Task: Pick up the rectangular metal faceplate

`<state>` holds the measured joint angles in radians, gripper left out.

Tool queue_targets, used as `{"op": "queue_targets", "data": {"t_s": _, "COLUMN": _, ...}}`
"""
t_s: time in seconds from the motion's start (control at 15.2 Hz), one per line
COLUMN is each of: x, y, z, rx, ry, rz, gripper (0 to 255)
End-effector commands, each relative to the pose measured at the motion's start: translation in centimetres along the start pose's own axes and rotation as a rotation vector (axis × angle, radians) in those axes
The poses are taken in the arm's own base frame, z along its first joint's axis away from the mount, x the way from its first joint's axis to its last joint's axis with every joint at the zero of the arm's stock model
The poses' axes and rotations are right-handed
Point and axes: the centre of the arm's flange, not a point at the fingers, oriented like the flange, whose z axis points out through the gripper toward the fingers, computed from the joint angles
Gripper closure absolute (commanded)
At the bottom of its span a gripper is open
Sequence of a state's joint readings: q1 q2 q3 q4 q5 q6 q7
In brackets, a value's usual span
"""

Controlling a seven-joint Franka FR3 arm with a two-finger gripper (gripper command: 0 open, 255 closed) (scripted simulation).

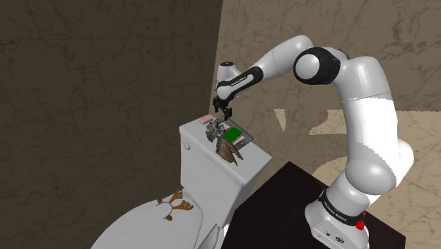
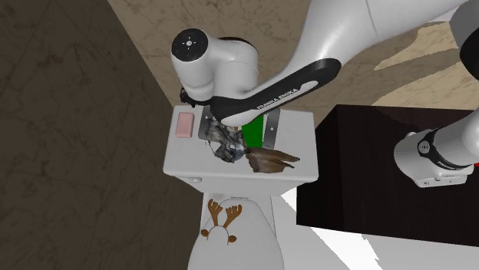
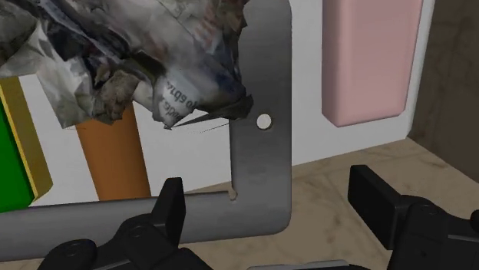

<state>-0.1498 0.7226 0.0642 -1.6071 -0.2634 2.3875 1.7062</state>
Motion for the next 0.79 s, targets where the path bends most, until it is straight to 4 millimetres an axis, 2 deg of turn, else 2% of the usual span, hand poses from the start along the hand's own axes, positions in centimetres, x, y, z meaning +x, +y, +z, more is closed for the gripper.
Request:
{"op": "queue_targets", "data": {"t_s": 0.0, "x": 0.2, "y": -0.4, "z": 1.1, "rx": 0.001, "ry": 0.002, "rz": 0.012, "gripper": 0}}
{"op": "queue_targets", "data": {"t_s": 0.33, "x": -0.2, "y": -0.2, "z": 4.0, "rx": 0.001, "ry": 0.002, "rz": 0.012, "gripper": 0}}
{"op": "queue_targets", "data": {"t_s": 0.46, "x": -0.2, "y": -0.2, "z": 4.0, "rx": 0.001, "ry": 0.002, "rz": 0.012, "gripper": 0}}
{"op": "queue_targets", "data": {"t_s": 0.53, "x": -0.1, "y": -0.1, "z": 4.0, "rx": 0.001, "ry": 0.002, "rz": 0.012, "gripper": 255}}
{"op": "queue_targets", "data": {"t_s": 0.73, "x": -0.1, "y": -0.1, "z": 4.0, "rx": 0.001, "ry": 0.002, "rz": 0.012, "gripper": 255}}
